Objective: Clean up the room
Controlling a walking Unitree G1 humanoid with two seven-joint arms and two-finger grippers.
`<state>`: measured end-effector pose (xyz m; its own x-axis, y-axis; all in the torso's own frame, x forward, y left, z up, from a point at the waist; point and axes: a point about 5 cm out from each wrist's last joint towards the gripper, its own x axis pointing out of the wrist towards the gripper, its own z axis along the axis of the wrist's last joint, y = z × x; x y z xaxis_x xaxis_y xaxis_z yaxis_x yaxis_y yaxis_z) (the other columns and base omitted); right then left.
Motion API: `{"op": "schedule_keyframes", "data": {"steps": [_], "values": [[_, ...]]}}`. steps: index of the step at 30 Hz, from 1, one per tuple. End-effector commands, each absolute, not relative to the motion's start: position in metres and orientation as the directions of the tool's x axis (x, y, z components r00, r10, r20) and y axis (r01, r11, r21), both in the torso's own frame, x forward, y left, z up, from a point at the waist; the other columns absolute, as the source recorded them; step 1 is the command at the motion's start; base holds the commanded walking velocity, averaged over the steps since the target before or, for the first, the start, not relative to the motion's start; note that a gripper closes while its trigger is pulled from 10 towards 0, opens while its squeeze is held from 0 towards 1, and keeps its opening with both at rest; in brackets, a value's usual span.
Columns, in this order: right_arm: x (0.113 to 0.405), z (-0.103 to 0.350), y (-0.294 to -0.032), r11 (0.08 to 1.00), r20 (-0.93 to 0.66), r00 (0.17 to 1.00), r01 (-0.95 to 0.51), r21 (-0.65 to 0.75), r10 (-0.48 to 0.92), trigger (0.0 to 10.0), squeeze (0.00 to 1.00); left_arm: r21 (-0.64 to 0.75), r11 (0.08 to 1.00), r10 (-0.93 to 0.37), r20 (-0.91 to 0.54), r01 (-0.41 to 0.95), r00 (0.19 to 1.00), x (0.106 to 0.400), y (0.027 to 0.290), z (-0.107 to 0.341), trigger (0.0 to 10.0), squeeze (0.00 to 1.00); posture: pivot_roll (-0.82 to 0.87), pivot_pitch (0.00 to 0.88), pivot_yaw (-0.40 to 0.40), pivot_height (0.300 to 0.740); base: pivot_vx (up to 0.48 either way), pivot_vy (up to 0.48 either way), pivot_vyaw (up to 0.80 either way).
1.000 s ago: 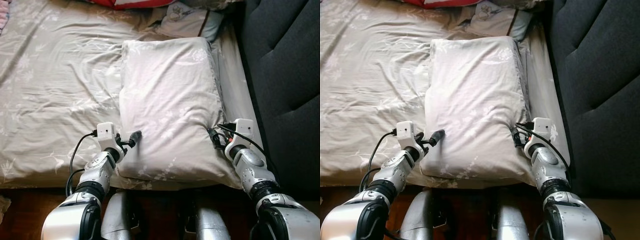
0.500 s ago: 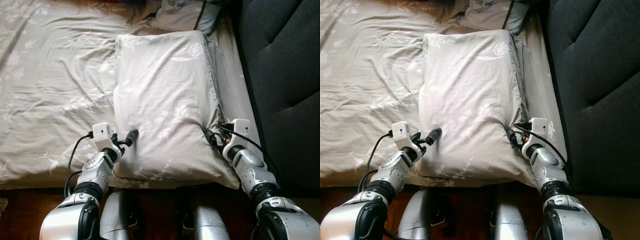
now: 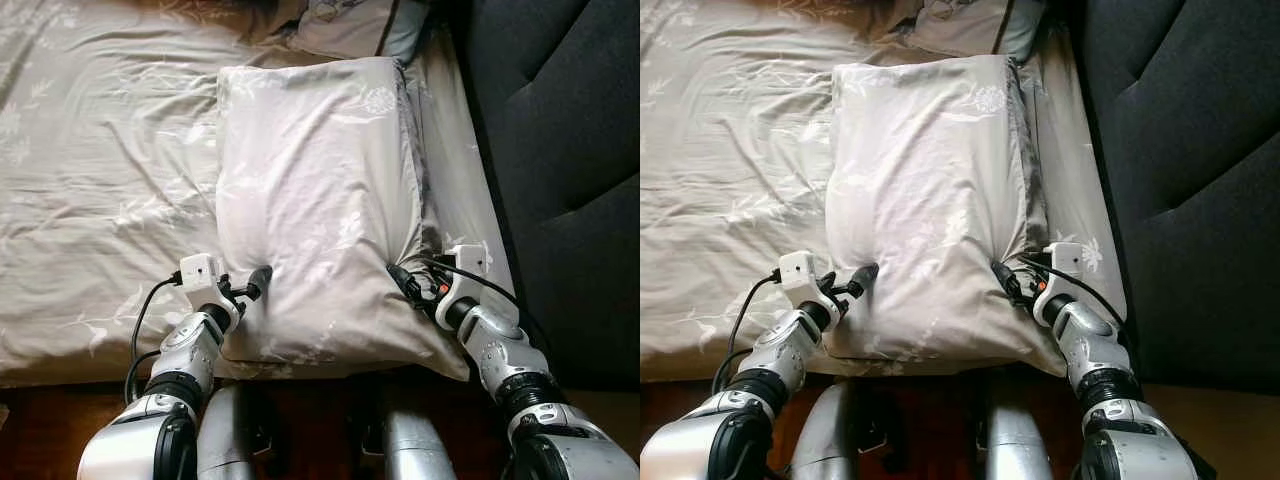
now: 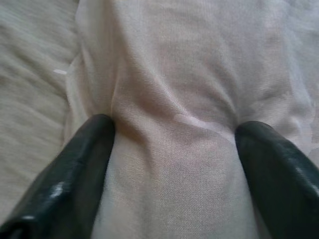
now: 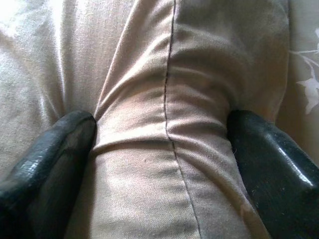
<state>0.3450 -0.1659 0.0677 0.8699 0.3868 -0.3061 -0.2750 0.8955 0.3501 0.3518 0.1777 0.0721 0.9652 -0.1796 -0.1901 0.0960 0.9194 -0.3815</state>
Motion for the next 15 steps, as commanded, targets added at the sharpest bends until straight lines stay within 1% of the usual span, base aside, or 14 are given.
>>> {"op": "schedule_keyframes", "data": {"steps": [1,2,6,15], "values": [[0.313,0.022,-0.143,0.86,-0.476,0.736,-0.292,0.419,0.481,3.2,0.0,-0.407,0.91,-0.223,-0.315,0.081,0.923,0.332,0.166,0.04,0.0,0.0,-0.22,0.44,-0.074,0.643,0.0,0.0,0.0],[0.311,0.02,-0.142,0.859,-0.485,0.727,-0.297,0.418,0.487,0.0,0.0,-0.411,0.907,-0.229,-0.313,0.086,0.922,0.332,0.164,0.04,0.0,0.0,-0.22,0.441,-0.074,0.643,0.0,0.0,0.0],[0.305,0.015,-0.138,0.848,-0.507,0.69,-0.327,0.418,0.516,0.0,0.0,-0.426,0.899,-0.249,-0.305,0.102,0.919,0.332,0.16,0.04,0.0,0.0,-0.22,0.442,-0.076,0.643,0.0,0.0,0.0],[0.302,0.012,-0.138,0.856,-0.534,0.675,-0.333,0.395,0.509,0.0,0.0,-0.451,0.884,-0.27,-0.285,0.12,0.92,0.332,0.156,0.041,0.0,0.0,-0.22,0.439,-0.077,0.643,0.0,0.0,0.0]]}}
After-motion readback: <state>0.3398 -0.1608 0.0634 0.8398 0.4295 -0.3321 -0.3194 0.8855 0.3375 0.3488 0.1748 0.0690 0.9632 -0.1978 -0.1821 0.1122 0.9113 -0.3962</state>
